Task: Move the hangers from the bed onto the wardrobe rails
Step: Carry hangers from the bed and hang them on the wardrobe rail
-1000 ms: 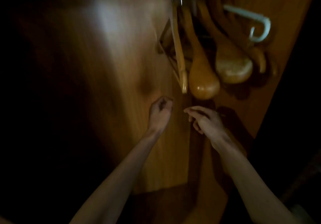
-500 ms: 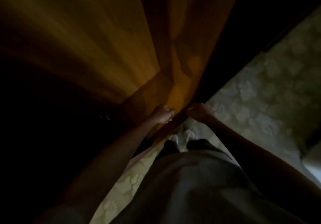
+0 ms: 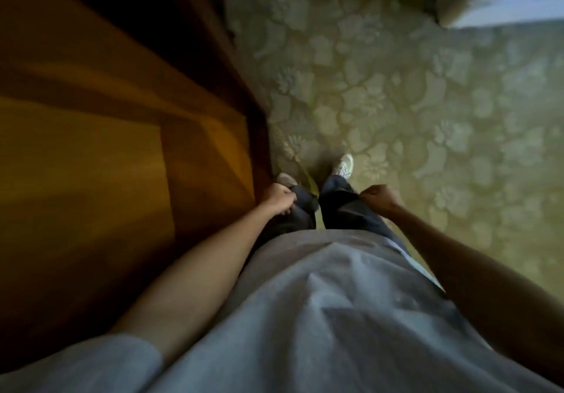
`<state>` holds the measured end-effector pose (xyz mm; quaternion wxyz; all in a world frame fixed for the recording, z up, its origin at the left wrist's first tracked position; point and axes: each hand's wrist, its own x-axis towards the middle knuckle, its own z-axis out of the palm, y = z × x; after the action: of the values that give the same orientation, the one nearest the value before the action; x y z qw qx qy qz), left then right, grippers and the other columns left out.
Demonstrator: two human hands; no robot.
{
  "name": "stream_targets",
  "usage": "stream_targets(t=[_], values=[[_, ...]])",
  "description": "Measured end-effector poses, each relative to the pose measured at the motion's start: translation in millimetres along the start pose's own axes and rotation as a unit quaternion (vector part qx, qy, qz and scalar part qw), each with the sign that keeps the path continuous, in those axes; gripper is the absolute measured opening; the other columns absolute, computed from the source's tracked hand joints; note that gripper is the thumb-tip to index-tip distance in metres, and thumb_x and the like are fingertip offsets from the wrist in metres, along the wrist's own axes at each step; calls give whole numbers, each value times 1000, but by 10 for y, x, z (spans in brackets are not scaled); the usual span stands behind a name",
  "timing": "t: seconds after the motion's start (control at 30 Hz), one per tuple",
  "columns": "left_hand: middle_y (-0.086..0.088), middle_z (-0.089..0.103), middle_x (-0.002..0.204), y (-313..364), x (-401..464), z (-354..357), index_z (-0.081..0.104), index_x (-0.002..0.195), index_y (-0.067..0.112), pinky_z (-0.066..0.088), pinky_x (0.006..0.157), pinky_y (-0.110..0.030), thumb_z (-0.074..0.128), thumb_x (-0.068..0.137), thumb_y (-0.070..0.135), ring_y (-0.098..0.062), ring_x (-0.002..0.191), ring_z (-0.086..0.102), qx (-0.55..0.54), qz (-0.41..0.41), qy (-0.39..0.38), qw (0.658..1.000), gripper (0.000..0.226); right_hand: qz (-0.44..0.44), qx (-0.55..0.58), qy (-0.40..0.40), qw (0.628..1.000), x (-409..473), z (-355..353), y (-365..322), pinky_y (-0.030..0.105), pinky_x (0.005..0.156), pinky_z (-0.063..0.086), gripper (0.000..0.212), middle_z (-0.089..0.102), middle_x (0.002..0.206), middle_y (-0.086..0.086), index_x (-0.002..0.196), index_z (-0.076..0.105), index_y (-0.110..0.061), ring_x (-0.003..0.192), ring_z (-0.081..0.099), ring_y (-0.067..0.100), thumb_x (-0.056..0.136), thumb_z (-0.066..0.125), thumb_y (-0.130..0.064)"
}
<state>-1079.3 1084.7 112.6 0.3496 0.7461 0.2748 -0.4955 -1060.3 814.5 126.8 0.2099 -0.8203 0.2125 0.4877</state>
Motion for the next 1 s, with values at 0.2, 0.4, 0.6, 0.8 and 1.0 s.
stream_targets(t=[0.2,0.4,0.6,0.8,1.0], values=[[-9,70,75,995,23,615,73,93,7,44,44,-19,58,95,13,-15,52,56,177,73,-67,979,17,146,252,33,956,-312,292,1271,34,80,55,25,75,98,15,97,78,-8,94,69,31,90,61,-25],[-7,67,72,1926,41,1339,69,85,11,45,46,-19,55,98,11,-13,53,54,303,112,-83,943,20,232,419,26,878,-533,637,2150,32,66,50,24,73,84,13,88,76,-1,76,65,28,88,60,-18],[-9,70,79,2580,13,1972,73,94,7,48,51,-23,56,100,14,-15,60,59,393,139,-86,905,19,252,478,20,841,-535,508,2735,30,55,39,23,59,73,12,72,66,-2,65,51,23,88,57,-16],[-12,72,75,3049,65,2178,75,85,4,47,48,-22,58,98,12,-14,54,59,398,146,-2,906,23,198,505,87,835,-158,-337,3083,41,80,56,25,72,88,15,90,74,2,81,66,27,91,60,-19],[-10,76,82,3384,222,2146,76,83,7,58,68,-29,61,97,16,-18,66,65,393,101,32,914,23,110,510,167,837,371,-1736,3220,41,79,58,27,75,89,12,95,76,1,82,68,23,91,59,-21]])
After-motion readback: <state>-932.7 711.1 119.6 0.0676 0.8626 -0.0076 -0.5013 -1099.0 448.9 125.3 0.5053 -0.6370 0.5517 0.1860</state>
